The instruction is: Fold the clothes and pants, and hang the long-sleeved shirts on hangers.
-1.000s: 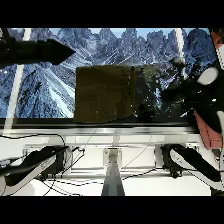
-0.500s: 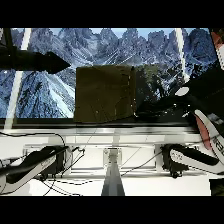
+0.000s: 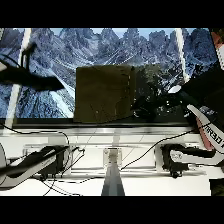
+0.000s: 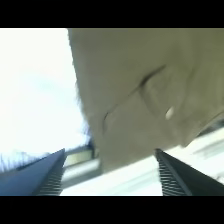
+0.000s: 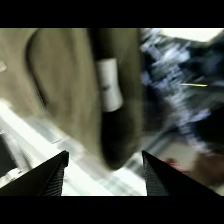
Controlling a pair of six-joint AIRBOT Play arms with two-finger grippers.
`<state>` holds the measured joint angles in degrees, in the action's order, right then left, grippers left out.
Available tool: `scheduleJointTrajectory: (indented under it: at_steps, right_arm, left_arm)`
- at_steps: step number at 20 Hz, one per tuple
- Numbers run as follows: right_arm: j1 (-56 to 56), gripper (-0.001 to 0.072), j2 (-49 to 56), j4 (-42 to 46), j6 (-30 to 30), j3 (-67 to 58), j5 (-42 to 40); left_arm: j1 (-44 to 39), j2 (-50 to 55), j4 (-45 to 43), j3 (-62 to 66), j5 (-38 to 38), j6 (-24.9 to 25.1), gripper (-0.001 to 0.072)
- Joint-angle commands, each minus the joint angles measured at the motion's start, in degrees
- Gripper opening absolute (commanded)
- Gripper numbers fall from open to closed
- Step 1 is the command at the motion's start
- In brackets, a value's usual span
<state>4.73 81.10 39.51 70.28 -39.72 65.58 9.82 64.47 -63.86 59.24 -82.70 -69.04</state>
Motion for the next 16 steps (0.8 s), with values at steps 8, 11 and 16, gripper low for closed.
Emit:
scheduleJointTrajectory:
  at_steps: [8,11,16]
  right_arm:
    - [7.2,0.0503,4.1,4.0,7.2,-4.9,2.7]
    - [10.7,0.0500,4.5,3.7,6.8,-4.9,-2.8]
    - [10.6,0.0436,4.4,4.2,6.8,-6.0,-3.5]
  left_arm:
    - [5.3,0.2,2.4,-27.1,3.5,6.4,0.0669]
    - [5.3,0.2,8.2,-28.3,7.0,8.5,0.0669]
    - [5.2,0.2,10.9,-28.4,14.4,8.4,0.0668]
